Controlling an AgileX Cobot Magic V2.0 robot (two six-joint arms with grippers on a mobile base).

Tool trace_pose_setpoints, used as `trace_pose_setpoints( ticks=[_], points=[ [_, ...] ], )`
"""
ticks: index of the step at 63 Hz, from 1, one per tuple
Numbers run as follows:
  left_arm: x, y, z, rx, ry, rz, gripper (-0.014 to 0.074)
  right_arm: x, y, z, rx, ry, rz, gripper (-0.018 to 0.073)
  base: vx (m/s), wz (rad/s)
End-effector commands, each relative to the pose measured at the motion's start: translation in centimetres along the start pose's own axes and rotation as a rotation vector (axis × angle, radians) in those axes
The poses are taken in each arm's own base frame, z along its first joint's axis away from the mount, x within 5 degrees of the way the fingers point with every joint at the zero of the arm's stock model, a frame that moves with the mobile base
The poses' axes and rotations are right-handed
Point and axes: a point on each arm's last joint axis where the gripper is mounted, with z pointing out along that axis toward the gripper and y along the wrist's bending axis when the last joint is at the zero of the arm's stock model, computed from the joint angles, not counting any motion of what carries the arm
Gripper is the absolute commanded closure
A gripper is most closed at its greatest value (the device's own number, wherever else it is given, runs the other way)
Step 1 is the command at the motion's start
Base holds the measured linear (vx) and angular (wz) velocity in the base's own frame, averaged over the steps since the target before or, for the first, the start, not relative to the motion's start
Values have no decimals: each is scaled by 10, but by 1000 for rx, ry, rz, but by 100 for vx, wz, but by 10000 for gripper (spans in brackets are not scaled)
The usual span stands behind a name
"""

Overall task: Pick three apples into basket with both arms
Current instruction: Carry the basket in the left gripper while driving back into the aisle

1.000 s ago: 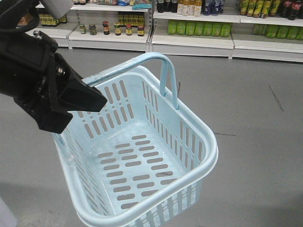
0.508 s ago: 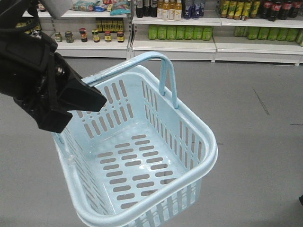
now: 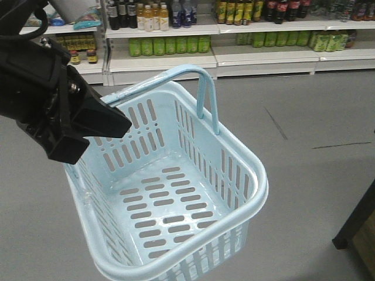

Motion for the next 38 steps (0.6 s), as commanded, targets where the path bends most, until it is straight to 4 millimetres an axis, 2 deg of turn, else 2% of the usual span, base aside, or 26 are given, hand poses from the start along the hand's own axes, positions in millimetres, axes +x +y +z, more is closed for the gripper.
trace_pose_setpoints(
  ticks=[1,38],
  points=[
    [-12,-9,-18,-9,-131,7,602,-3,1,0,-13,-66,-12,564,22,-46],
    [-12,-9,-18,-9,-131,7,602,-3,1,0,-13,-66,-12,564,20,-47]
  ],
)
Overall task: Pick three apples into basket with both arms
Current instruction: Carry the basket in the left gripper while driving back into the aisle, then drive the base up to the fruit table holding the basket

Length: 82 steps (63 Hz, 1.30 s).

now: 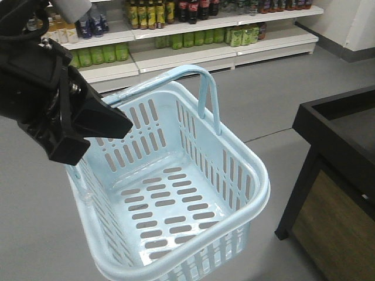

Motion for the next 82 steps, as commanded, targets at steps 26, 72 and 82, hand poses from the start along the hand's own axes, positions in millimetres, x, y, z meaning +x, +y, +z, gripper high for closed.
trace_pose_setpoints(
  ticks=[26,72,82],
  points=[
    [-12,-9,-18,-9,-132,7,602,-3,1,0,-13,-66,-12,564,17,-40],
    [-12,-9,-18,-9,-132,7,602,-3,1,0,-13,-66,-12,564,11,-39],
    [-12,-9,-18,-9,-132,7,602,-3,1,0,-13,-66,-12,564,9,-37]
  ],
)
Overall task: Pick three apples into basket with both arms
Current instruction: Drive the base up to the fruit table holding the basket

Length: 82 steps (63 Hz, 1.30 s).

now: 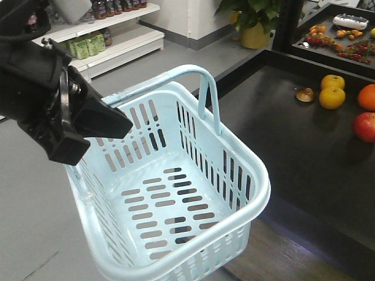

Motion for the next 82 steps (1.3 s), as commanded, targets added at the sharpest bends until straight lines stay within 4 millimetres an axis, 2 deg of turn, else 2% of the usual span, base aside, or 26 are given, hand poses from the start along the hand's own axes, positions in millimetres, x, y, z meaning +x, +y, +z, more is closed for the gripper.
trace_pose_setpoints(
  ticks=[1,82],
  points=[
    [-12,-9,-18,-9,-132,7,602,-3,1,0,-13,-66,-12,564,9,-36],
    [-12,-9,-18,-9,-132,7,602,-3,1,0,-13,-66,-12,564,5,-35]
  ],
)
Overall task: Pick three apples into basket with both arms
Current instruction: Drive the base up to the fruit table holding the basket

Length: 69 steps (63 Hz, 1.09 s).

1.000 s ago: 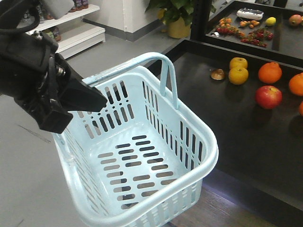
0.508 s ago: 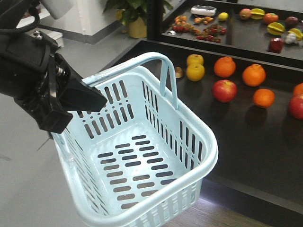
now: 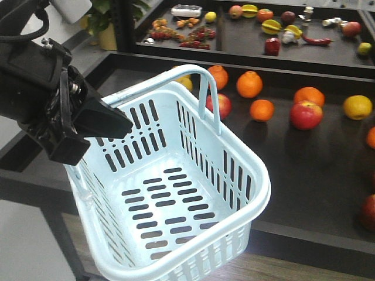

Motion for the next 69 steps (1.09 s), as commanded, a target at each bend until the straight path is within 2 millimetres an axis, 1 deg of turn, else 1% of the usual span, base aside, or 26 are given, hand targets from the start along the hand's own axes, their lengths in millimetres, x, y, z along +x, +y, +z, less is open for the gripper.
trace_pose_setpoints(
  ticks=[1,22,69],
  points=[
    [-12,-9,-18,-9,-132,7,602,-3,1,0,-13,-66,-12,564,2,-36],
    [-12,-9,-18,-9,-132,7,602,-3,1,0,-13,-66,-12,564,3,-25],
    [-12,-9,-18,-9,-132,7,602,-3,1,0,-13,-66,-12,564,5,-5]
  ],
)
